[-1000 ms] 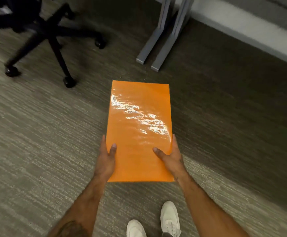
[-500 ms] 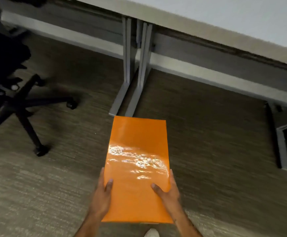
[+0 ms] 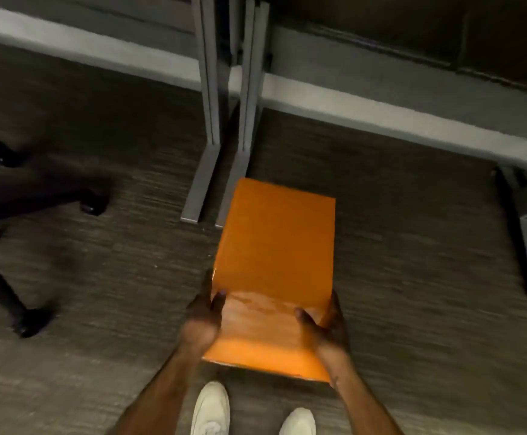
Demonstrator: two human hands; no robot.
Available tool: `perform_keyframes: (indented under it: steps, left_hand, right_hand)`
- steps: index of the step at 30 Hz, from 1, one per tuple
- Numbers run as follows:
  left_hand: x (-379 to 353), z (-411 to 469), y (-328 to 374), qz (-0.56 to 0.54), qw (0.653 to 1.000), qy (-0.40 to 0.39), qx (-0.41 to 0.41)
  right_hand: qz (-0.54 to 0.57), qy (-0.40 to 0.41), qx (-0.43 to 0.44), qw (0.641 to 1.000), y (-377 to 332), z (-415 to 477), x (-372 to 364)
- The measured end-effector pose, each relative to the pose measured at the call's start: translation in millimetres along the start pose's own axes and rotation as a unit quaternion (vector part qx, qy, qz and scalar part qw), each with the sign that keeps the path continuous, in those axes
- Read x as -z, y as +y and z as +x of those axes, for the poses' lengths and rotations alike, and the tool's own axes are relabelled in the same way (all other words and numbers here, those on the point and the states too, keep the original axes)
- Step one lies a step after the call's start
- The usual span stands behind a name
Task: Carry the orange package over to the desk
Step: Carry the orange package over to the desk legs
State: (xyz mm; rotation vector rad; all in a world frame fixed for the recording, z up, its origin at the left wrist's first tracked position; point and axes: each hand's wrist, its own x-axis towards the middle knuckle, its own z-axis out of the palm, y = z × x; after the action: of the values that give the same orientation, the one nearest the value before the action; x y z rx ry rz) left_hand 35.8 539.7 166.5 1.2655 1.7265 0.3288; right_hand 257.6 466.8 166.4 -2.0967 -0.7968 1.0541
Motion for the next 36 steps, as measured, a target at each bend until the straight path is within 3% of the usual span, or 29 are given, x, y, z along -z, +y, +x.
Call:
perform_keyframes:
  steps: [10, 22, 36]
  left_hand:
    - [-69, 133, -24, -0.048, 0.999, -0.001, -0.023]
    - [-121, 232, -32, -0.042, 0.998, -0.003, -0.04]
    - [-151, 252, -45, -0.037, 0.999, -0.001, -0.036]
  right_hand:
    - [0.039, 0.087, 0.035, 0.995, 60, 129, -42]
    - [0.079, 0.051, 0.015, 0.995, 86, 224, -64]
    - [0.049, 0.029, 0.022, 0.998, 106, 256, -68]
